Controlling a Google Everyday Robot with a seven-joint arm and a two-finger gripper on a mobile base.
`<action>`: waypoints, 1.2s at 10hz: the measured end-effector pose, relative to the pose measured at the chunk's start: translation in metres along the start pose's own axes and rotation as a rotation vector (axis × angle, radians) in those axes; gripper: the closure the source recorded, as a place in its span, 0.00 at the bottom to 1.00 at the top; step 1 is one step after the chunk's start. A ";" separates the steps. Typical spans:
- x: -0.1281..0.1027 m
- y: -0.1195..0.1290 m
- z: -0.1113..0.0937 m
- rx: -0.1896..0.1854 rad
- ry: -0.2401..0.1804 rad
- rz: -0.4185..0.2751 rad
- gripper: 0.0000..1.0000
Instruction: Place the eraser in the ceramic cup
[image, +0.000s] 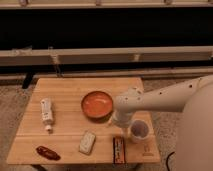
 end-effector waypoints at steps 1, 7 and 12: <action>0.003 0.002 0.005 0.046 -0.001 -0.047 0.35; 0.021 -0.013 0.027 0.090 0.029 -0.091 0.35; 0.036 -0.021 0.048 0.081 0.069 -0.092 0.35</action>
